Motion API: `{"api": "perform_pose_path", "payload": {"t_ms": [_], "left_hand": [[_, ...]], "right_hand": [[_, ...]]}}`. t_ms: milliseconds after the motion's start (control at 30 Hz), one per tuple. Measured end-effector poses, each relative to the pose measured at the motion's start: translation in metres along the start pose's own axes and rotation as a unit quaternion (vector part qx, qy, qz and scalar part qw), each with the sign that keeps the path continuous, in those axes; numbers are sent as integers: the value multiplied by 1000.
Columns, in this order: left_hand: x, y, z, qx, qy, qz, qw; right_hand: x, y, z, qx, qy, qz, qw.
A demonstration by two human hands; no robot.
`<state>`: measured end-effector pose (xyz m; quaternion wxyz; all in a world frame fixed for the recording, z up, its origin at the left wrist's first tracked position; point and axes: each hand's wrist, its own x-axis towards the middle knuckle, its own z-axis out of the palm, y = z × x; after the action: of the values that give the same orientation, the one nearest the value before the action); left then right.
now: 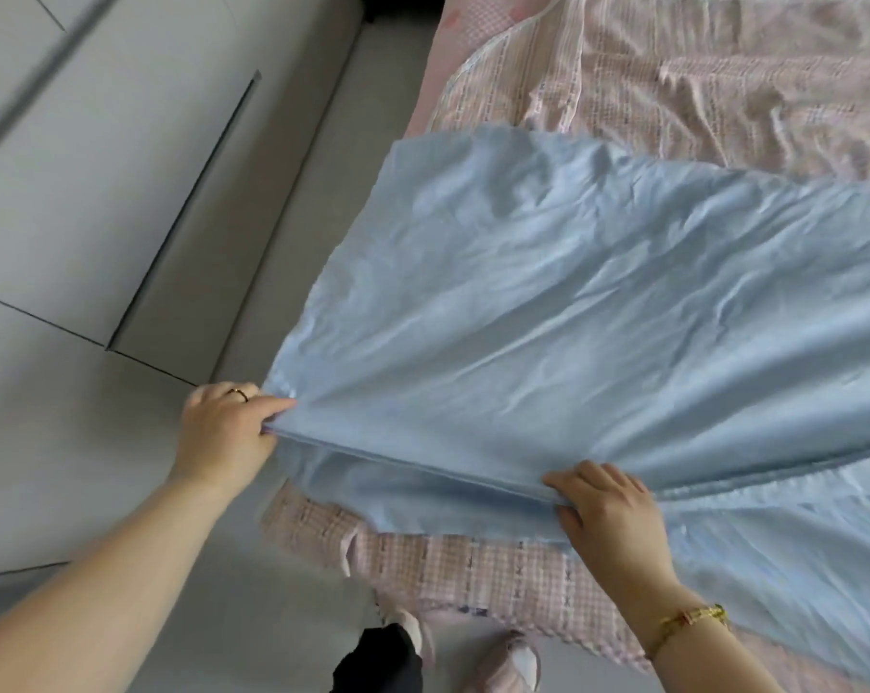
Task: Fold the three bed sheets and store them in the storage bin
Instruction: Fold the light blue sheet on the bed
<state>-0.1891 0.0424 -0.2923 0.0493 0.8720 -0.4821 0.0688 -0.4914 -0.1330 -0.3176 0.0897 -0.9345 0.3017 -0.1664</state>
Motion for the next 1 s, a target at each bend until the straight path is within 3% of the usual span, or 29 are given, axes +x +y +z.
{"api": "perform_pose_path", "payload": {"t_ms": [67, 100, 133, 200, 233, 267, 300, 367, 400, 433, 467, 500, 667, 800, 867, 900, 933, 1000], "left_hand": [[-6, 15, 9, -138, -94, -160, 973], [-8, 24, 13, -251, -119, -266, 923], [-8, 36, 14, -376, -128, -378, 836], [-13, 52, 15, -588, -98, -521, 612], [-16, 54, 16, -644, -77, -552, 525], [-19, 54, 16, -666, -63, -573, 474], [-21, 51, 17, -663, -65, -587, 460], [-22, 46, 18, -619, -142, -575, 516], [-21, 45, 16, -595, -189, -563, 541], [-19, 45, 12, -586, -220, -546, 556], [-16, 45, 8, -589, -240, -525, 566], [-12, 43, 3, -595, -251, -501, 576], [-12, 22, -29, -598, -260, -461, 603], [-23, 16, -35, -554, -257, -469, 638], [-29, 14, -27, -531, -256, -471, 656], [-32, 13, -20, -500, -254, -470, 682], [-36, 10, -10, -459, -255, -464, 713], [-42, 13, 0, -371, -252, -452, 771]], "right_hand": [[-15, 10, 13, -25, -18, 55, 998], [-21, 14, 14, -29, -3, 87, 996], [-25, 16, 11, -28, 22, 122, 992], [-43, 20, 1, 29, 93, 191, 977], [-52, 18, -8, 100, 135, 257, 952], [-60, 12, -19, 192, 177, 358, 896], [-63, 4, -28, 293, 210, 474, 804], [-76, -12, -27, 472, 191, 644, 570], [-79, -20, -25, 550, 143, 671, 476], [-77, -28, -25, 613, 108, 671, 402], [-72, -35, -27, 657, 86, 659, 356], [-67, -37, -26, 684, 78, 645, 331], [-39, -38, -30, 706, 138, 623, 307], [-41, -32, -40, 680, 212, 618, 332], [-53, -26, -48, 641, 234, 628, 374], [-63, -24, -50, 598, 222, 651, 412], [-75, -23, -51, 533, 181, 682, 467], [-97, -24, -50, 402, 4, 716, 570]]}}
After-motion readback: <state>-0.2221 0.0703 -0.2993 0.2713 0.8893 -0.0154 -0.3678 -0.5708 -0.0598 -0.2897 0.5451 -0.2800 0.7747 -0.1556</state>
